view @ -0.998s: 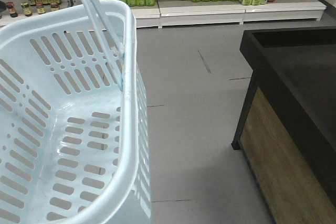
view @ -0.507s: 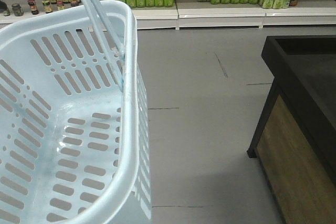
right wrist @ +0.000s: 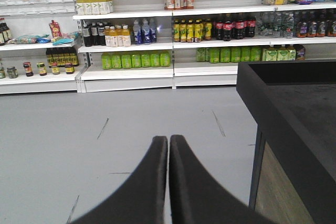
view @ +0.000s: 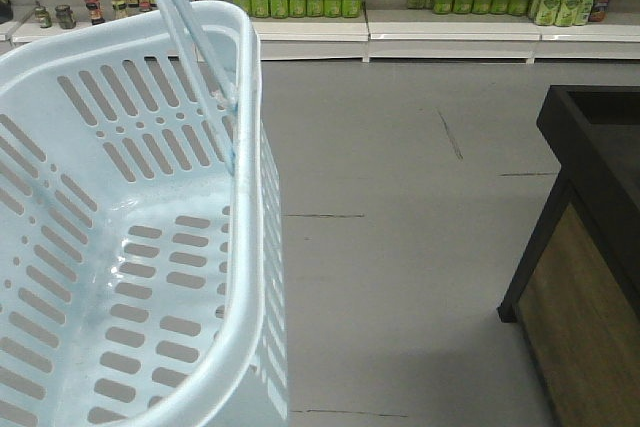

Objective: Pick three apples into basket with both arms
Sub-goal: 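Drive the base along the aisle holding the basket in the left gripper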

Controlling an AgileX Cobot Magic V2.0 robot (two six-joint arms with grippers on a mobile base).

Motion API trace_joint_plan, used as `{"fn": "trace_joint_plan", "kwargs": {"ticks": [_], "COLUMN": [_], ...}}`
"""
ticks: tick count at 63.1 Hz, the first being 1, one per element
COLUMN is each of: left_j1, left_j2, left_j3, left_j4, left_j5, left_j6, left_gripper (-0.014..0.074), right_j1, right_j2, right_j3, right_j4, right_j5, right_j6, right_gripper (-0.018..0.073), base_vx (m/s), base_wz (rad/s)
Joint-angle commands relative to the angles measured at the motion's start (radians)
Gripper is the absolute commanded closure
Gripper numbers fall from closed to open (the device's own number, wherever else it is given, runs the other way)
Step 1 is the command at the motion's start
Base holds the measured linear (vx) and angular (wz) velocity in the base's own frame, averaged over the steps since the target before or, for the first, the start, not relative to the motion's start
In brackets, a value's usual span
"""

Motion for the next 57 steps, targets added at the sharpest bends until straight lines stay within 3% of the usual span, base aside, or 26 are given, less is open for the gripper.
{"fn": "trace_joint_plan", "kwargs": {"ticks": [1,57], "left_j1": [-0.007,-0.007], "left_j2": [-0.011,-0.011], "left_j3": [-0.029,-0.029], "left_j4": [0.016,0.016], "left_j5": [-0.05,-0.05], "left_j6": [-0.011,-0.011], "left_gripper": [0.0603,0.0603], "right_j1": [-0.004,-0.004], "right_j2": [-0.013,-0.013], "right_j3": [0.013,0.013], "right_j4": [-0.01,-0.01], "right_j5": [-0.076,-0.076], "right_j6": [-0.001,-0.001], "right_gripper": [0.0568,0.0568], "base_vx": [0.1,0.14], "base_wz": [0.06,0.04]}}
